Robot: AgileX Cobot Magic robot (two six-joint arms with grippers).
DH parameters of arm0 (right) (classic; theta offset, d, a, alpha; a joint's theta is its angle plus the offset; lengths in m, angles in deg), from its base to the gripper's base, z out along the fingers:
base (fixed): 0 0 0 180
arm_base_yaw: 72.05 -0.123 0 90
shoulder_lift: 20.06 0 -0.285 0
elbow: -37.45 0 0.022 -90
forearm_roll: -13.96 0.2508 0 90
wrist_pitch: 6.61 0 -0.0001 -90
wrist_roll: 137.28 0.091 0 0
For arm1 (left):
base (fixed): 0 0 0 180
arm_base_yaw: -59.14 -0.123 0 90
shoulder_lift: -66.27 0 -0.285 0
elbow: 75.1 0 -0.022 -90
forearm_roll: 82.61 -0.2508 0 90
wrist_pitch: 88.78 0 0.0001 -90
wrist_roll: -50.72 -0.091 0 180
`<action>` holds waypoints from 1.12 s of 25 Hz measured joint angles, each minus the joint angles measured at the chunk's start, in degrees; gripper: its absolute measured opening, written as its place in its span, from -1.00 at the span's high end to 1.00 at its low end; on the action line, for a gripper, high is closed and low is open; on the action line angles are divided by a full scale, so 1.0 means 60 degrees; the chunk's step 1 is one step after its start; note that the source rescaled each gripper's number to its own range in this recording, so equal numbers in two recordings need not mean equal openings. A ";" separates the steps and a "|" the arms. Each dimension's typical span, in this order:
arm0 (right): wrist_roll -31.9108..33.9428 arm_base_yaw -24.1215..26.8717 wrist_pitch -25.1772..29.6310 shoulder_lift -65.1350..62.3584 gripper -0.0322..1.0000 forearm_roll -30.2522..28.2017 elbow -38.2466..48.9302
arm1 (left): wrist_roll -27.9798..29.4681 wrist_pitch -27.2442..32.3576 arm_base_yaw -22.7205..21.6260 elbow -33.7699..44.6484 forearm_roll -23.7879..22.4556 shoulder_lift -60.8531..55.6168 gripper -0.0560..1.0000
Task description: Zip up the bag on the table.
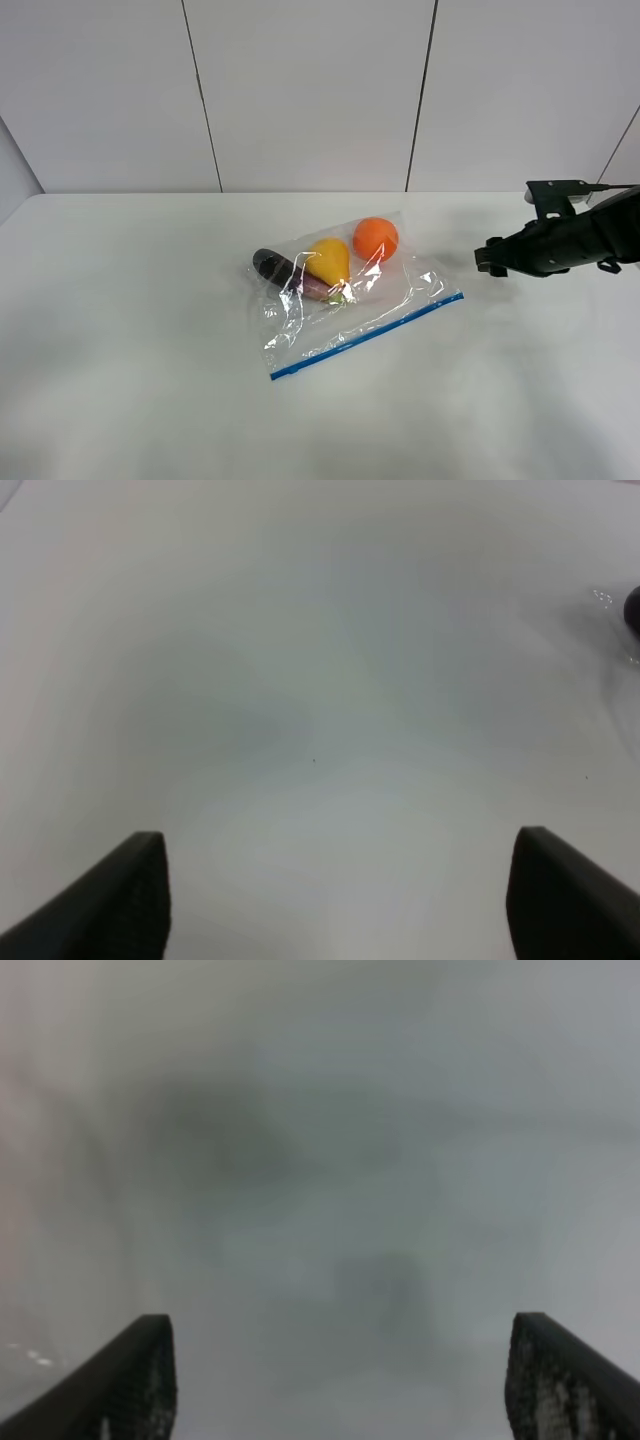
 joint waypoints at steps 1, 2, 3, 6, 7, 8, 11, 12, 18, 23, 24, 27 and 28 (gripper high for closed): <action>0.0011 0.0049 0.0037 0.0000 -0.93 -0.0039 0.0000 | 0.0000 0.0000 0.0000 0.0000 0.0000 0.0000 -1.00; 0.0012 0.0050 0.0072 0.0000 -0.93 -0.0080 0.0000 | 0.0000 0.0000 0.0000 0.0000 0.0000 0.0000 -1.00; 0.0023 0.0050 0.0093 0.0000 -0.93 -0.0143 0.0000 | 0.0000 0.0000 0.0000 0.0000 0.0000 0.0000 -1.00; 0.0138 0.0050 0.0111 0.0000 -0.93 -0.0283 0.0000 | 0.0000 0.0000 0.0000 0.0000 0.0002 0.0000 -1.00; 0.0214 0.0050 0.0111 0.0000 -0.93 -0.0384 0.0000 | 0.0000 0.0000 0.0000 0.0000 0.0010 0.0000 -1.00; 0.0292 0.0050 0.0111 0.0000 -0.93 -0.0498 0.0000 | 0.0000 0.0000 0.0000 0.0000 0.0010 0.0000 -1.00; 0.0674 0.0050 0.0210 0.0000 -0.93 -0.0685 0.0000 | 0.0000 0.0000 0.0000 0.0000 0.0010 0.0000 -1.00; 0.0755 0.0050 0.0269 0.0000 -0.93 -0.0709 0.0000 | 0.0000 0.0000 0.0000 0.0000 0.0010 0.0000 -1.00; 0.1350 0.0050 0.0798 0.0000 -0.93 -0.0825 0.0000 | 0.0000 0.0000 0.0000 0.0000 0.0010 0.0000 -1.00; 0.2598 0.0050 0.1527 0.0000 -0.92 -0.1528 0.0000 | 0.0000 0.0000 0.0000 0.0000 0.0010 0.0000 -1.00; 0.2914 0.0050 0.1611 0.0000 -0.92 -0.1767 0.0000 | 0.0000 0.0000 0.0000 0.0000 0.0010 0.0000 -1.00; 0.3846 0.0050 0.1735 0.0000 -0.92 -0.2640 0.0000 | 0.0000 0.0000 0.0000 0.0000 0.0010 0.0000 -1.00; 0.4247 0.0050 0.1850 0.0000 -0.92 -0.3025 -0.0046 | 0.0000 0.0000 0.0000 0.0000 0.0010 0.0000 -1.00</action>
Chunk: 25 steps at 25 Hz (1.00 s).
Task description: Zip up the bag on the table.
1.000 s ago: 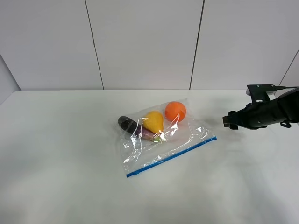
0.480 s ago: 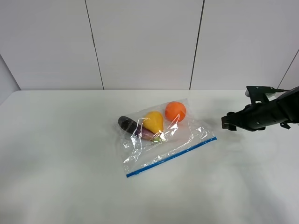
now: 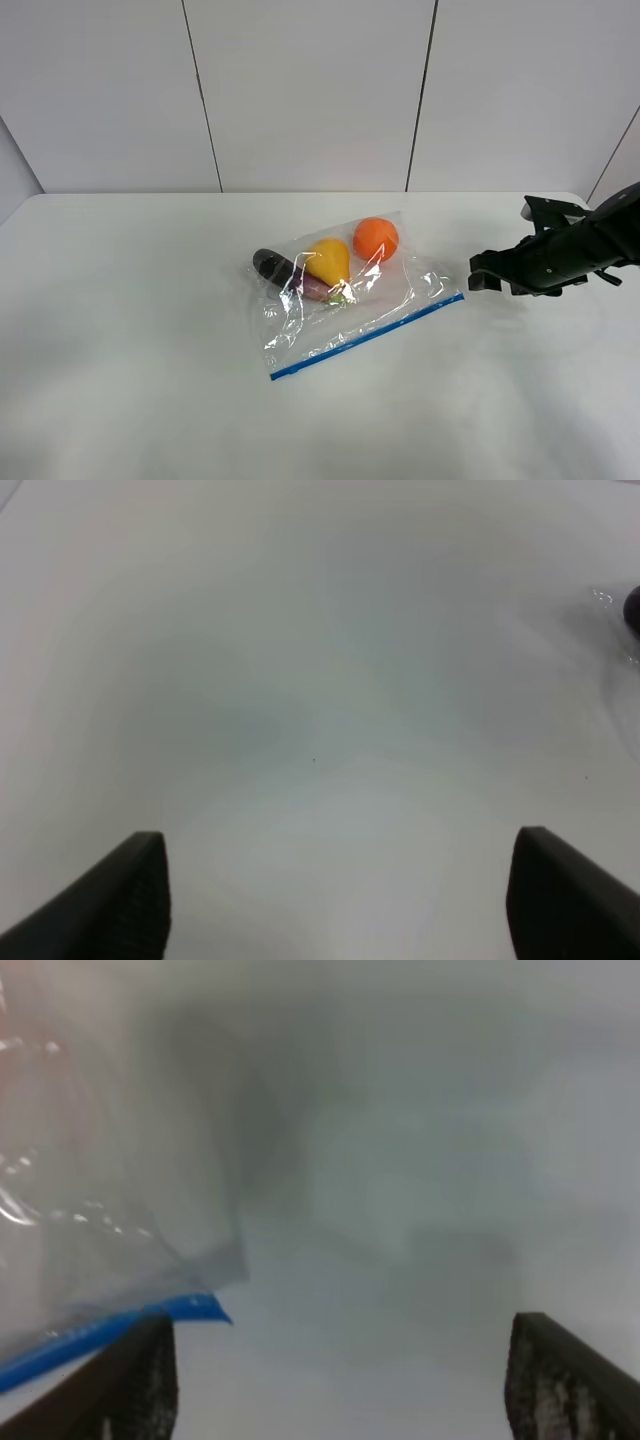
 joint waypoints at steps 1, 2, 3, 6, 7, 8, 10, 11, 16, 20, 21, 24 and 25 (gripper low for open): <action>0.0446 0.0000 0.0172 0.0000 -0.92 -0.0444 -0.0078 | 0.0000 0.0000 0.0000 0.0000 0.0000 0.0000 -1.00; 0.0834 0.0000 0.0367 0.0000 -0.92 -0.0848 -0.0177 | 0.0000 0.0000 0.0000 0.0000 0.0000 0.0000 -1.00; 0.1301 0.0008 0.0597 0.0000 -0.92 -0.1344 -0.0333 | 0.0000 0.0000 0.0000 0.0000 0.0000 0.0000 -1.00; 0.2533 0.0030 0.1423 -0.0013 -0.92 -0.2740 -0.0947 | 0.0000 0.0000 0.0000 0.0000 0.0000 0.0000 -1.00; 0.2882 0.0030 0.1623 -0.0062 -0.92 -0.3187 -0.1133 | 0.0000 0.0000 0.0000 0.0000 0.0000 0.0000 -1.00; 0.3171 0.0030 0.1777 -0.0145 -0.92 -0.3547 -0.1264 | 0.0000 0.0000 0.0000 0.0000 0.0000 0.0000 -1.00; 0.3497 0.0030 0.1870 -0.0421 -0.92 -0.3945 -0.1373 | 0.0000 0.0000 0.0000 0.0000 0.0000 0.0000 -1.00; 0.3558 0.0030 0.1870 -0.0615 -0.92 -0.4053 -0.1393 | 0.0000 0.0000 0.0000 0.0000 0.0000 0.0000 -1.00; 0.3736 0.0030 0.1903 -0.1486 -0.92 -0.4294 -0.1392 | 0.0000 0.0000 0.0000 0.0000 0.0000 0.0000 -1.00; 0.3759 0.0030 0.2157 -0.1981 -0.92 -0.4459 -0.1392 | 0.0000 0.0000 0.0000 0.0000 0.0000 0.0000 -1.00; 0.3769 0.0030 0.2261 -0.2083 -0.92 -0.4518 -0.1392 | 0.0000 0.0000 0.0000 0.0000 0.0000 0.0000 -1.00; 0.3771 0.0030 0.2477 -0.2400 -0.92 -0.4633 -0.1392 | 0.0000 0.0000 0.0000 0.0000 0.0000 0.0000 -1.00; 0.3779 0.0030 0.2527 -0.2525 -0.92 -0.4661 -0.1392 | 0.0000 0.0000 0.0000 0.0000 0.0000 0.0000 -1.00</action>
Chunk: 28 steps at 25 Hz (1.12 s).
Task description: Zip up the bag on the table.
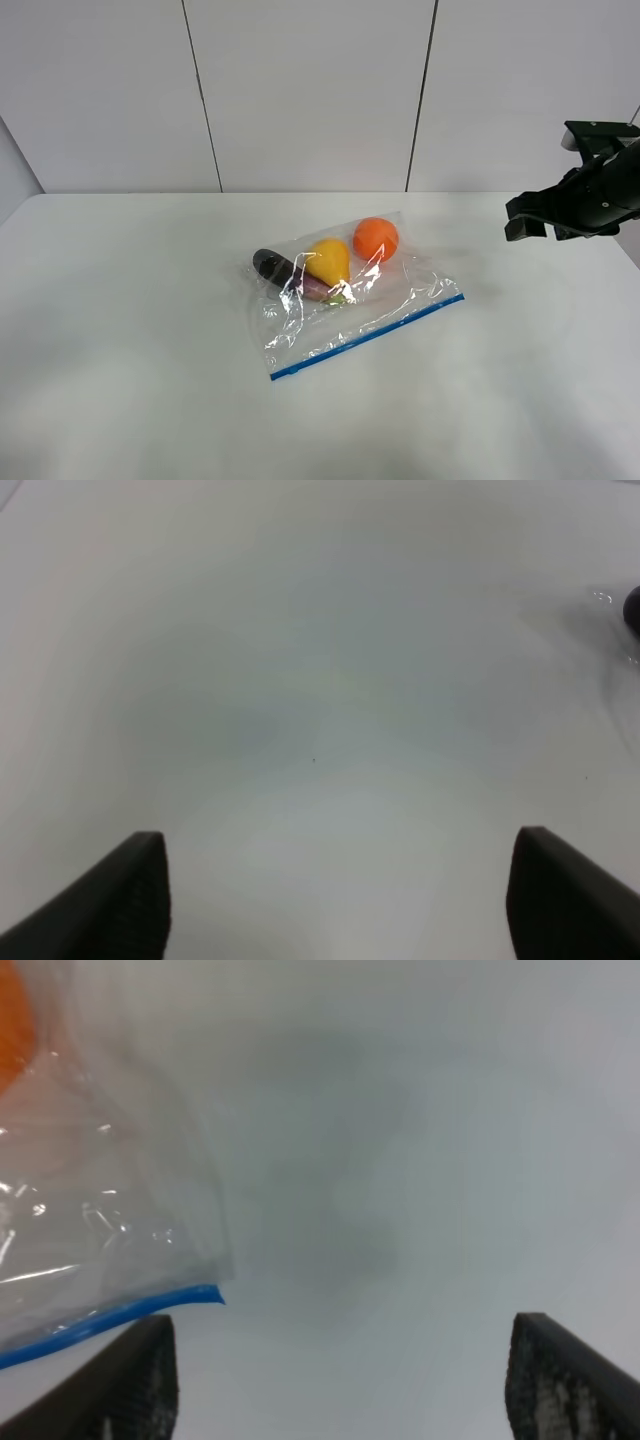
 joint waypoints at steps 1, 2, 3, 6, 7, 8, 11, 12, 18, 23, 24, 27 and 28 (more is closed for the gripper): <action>0.0029 0.0000 0.0051 -0.0136 -0.92 -0.0034 0.0000 | 0.0000 0.0000 0.0000 0.0000 0.0000 0.0000 -1.00; 0.0092 0.0000 0.0083 -0.0253 -0.92 -0.0089 0.0000 | 0.0000 0.0000 0.0000 0.0000 0.0000 0.0000 -1.00; 0.0183 0.0000 0.0111 -0.0398 -0.92 -0.0152 0.0000 | 0.0000 0.0000 0.0000 0.0000 0.0000 0.0000 -1.00; 0.0392 0.0000 0.0269 -0.0795 -0.92 -0.0387 0.0000 | 0.0000 0.0000 0.0000 0.0000 0.0000 0.0000 -1.00; 0.0443 0.0000 0.0343 -0.0912 -0.92 -0.0483 0.0000 | 0.0000 0.0000 0.0000 0.0000 0.0000 0.0000 -1.00; 0.0467 0.0000 0.0423 -0.1022 -0.92 -0.0549 0.0000 | 0.0000 0.0000 0.0000 0.0000 0.0000 0.0000 -1.00; 0.0560 0.0000 0.0686 -0.1341 -0.92 -0.0661 0.0000 | 0.0000 0.0000 0.0000 0.0000 0.0000 0.0000 -1.00; 0.0608 0.0000 0.0783 -0.1467 -0.92 -0.0681 0.0000 | 0.0000 0.0000 0.0000 0.0000 0.0000 0.0000 -1.00; 0.0730 0.0000 0.1252 -0.2368 -0.92 -0.0711 0.0000 | 0.0000 0.0000 0.0000 0.0000 0.0000 0.0000 -1.00; 0.0829 0.0000 0.1889 -0.3189 -0.92 -0.0711 0.0000 | 0.0000 0.0000 0.0000 0.0000 0.0000 0.0000 -1.00; 0.0847 0.0000 0.2006 -0.3372 -0.92 -0.0711 0.0000 | 0.0000 0.0000 0.0000 0.0000 0.0000 0.0000 -1.00; 0.0937 0.0000 0.2337 -0.3953 -0.92 -0.0715 0.0000 | 0.0000 0.0000 0.0000 0.0000 0.0000 0.0000 -1.00; 0.0951 0.0000 0.2457 -0.4183 -0.92 -0.0723 0.0000 | 0.0000 0.0000 0.0000 0.0000 0.0000 0.0000 -1.00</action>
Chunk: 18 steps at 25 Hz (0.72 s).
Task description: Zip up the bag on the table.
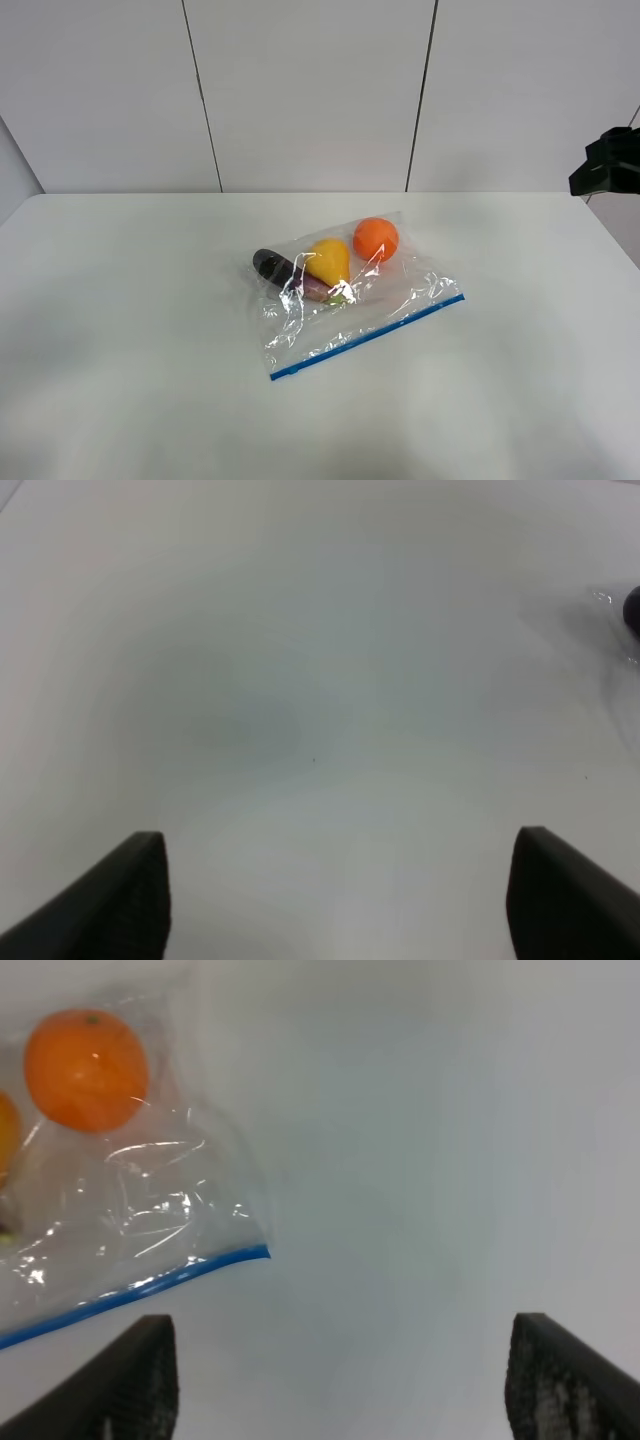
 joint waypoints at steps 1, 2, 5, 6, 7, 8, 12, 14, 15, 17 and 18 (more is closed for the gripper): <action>0.0000 0.0000 0.0102 -0.0224 -0.92 -0.0012 0.0000 | 0.0000 0.0000 0.0000 0.0000 0.0000 0.0000 -1.00; 0.0008 0.0000 0.0208 -0.0457 -0.92 -0.0023 0.0000 | 0.0000 0.0000 0.0000 0.0000 0.0000 0.0000 -1.00; 0.0008 0.0000 0.0462 -0.1116 -0.92 -0.0022 0.0000 | 0.0000 0.0000 0.0000 0.0000 0.0000 0.0000 -1.00; 0.0019 0.0000 0.0555 -0.1307 -0.92 -0.0022 0.0000 | 0.0000 0.0000 0.0000 0.0000 0.0000 0.0000 -1.00; 0.0027 0.0000 0.0674 -0.1530 -0.92 -0.0022 0.0000 | 0.0000 0.0000 0.0000 0.0000 0.0000 0.0000 -1.00; 0.0030 0.0000 0.0761 -0.1738 -0.92 -0.0022 0.0000 | 0.0000 0.0000 0.0000 0.0000 0.0000 0.0000 -1.00; 0.0049 0.0000 0.1037 -0.2500 -0.92 -0.0022 0.0000 | 0.0000 0.0000 0.0000 0.0000 0.0000 0.0000 -1.00; 0.0069 0.0000 0.1158 -0.2852 -0.92 -0.0022 0.0000 | 0.0000 0.0000 0.0000 0.0000 0.0000 0.0000 -1.00; 0.0079 0.0000 0.1179 -0.3040 -0.92 -0.0022 0.0000 | 0.0000 0.0000 0.0000 0.0000 0.0000 0.0000 -1.00; 0.0106 0.0000 0.1321 -0.3343 -0.92 -0.0022 0.0000 | 0.0000 0.0000 0.0000 0.0000 0.0000 0.0000 -1.00; 0.0107 0.0000 0.1426 -0.3488 -0.92 -0.0022 0.0000 | 0.0000 0.0000 0.0000 0.0000 0.0000 0.0000 -1.00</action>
